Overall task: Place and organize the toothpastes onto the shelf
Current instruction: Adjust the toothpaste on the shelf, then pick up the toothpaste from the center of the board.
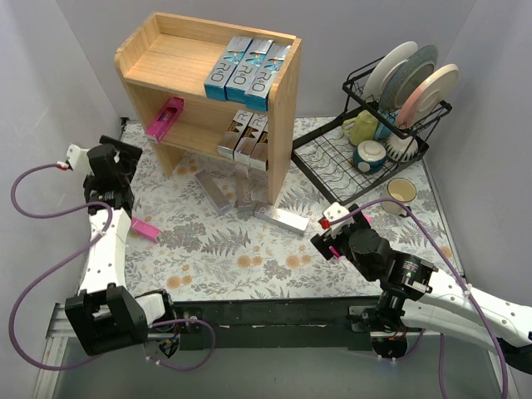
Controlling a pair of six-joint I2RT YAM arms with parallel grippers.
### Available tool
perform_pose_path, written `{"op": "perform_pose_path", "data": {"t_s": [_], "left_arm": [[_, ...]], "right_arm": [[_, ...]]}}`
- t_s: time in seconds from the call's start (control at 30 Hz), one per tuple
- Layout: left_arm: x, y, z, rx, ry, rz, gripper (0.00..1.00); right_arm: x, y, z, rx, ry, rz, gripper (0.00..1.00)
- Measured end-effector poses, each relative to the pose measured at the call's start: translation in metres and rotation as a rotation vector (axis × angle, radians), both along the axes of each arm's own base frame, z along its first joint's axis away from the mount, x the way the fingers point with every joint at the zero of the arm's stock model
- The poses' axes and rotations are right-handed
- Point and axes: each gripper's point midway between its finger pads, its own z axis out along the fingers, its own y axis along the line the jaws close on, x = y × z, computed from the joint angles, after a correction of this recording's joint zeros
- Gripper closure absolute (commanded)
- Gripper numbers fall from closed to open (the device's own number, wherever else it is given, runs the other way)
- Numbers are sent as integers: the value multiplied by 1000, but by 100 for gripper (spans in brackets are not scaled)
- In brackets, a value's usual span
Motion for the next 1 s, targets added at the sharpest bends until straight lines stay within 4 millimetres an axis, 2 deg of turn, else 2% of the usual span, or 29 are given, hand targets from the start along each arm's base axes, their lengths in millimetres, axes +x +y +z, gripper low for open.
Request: {"op": "perform_pose_path", "data": {"t_s": [0.1,0.27,0.43,0.5,0.6,0.83,1.0], "left_arm": [[-35,17,-26,42,102,120,4],[-86,38,-91,85,335,282,4],[-125,43,-144,78,481,376,5],[-134,40,-161,60,520,385,6],[-134,40,-172,39,546,397,8],[-134,37,-216,7,697,389,11],[-125,34,-228,-3,738,339,16]], "right_arm": [[-1,1,0,1,3,7,6],[-2,3,-1,3,8,21,7],[-3,5,-1,5,11,30,7],[-3,5,-1,6,12,31,7],[-3,5,-1,5,12,31,7],[-3,5,-1,7,13,34,7],[-4,7,-3,5,18,44,7]]}}
